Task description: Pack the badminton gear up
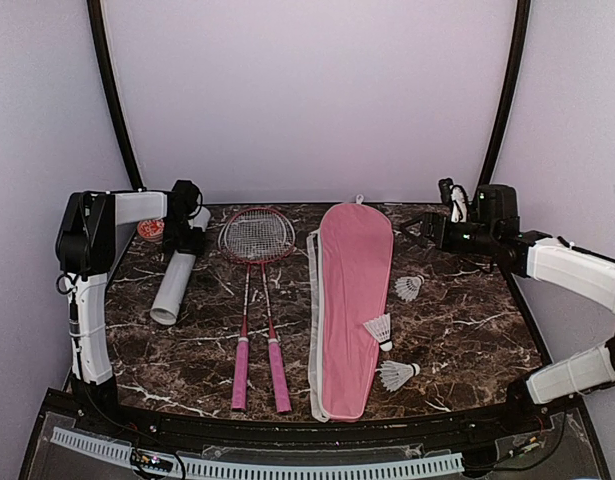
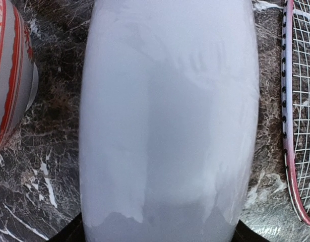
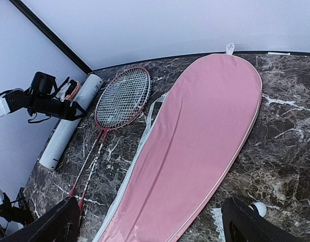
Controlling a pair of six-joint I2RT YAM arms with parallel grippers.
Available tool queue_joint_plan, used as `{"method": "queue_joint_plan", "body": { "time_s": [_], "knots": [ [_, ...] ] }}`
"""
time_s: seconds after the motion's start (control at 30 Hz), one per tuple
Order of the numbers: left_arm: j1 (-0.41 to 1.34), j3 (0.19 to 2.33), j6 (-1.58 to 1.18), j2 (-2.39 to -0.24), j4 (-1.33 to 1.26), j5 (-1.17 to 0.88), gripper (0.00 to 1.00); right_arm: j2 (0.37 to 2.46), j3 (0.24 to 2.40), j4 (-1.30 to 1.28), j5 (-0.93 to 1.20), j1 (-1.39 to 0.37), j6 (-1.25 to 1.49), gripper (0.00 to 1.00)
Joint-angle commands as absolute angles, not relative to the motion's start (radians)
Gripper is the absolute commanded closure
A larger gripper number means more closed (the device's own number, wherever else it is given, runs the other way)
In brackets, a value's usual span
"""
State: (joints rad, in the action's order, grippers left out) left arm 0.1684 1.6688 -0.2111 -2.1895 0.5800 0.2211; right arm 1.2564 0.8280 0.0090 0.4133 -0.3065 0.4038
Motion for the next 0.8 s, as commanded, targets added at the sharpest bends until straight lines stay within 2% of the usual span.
{"method": "queue_joint_plan", "body": {
  "time_s": [0.0,0.13,0.4,0.6,0.77],
  "knots": [
    [0.169,1.676,-0.215,-2.159,0.655,0.218,0.32,1.262,0.831,0.064,0.461,-0.302,0.420,0.01],
    [0.171,1.611,-0.180,-2.039,0.609,0.182,0.38,1.263,0.832,0.083,0.500,-0.303,0.435,0.01],
    [0.210,1.537,-0.004,-1.799,0.533,-0.005,0.39,1.232,0.822,0.159,0.568,-0.308,0.445,0.01],
    [0.405,1.397,0.271,-1.642,0.464,-0.025,0.41,1.160,0.794,0.208,0.568,-0.359,0.409,0.01],
    [0.548,1.192,0.466,-1.480,0.369,-0.113,0.41,1.102,0.788,0.137,0.518,-0.449,0.303,0.01]
  ]
}}
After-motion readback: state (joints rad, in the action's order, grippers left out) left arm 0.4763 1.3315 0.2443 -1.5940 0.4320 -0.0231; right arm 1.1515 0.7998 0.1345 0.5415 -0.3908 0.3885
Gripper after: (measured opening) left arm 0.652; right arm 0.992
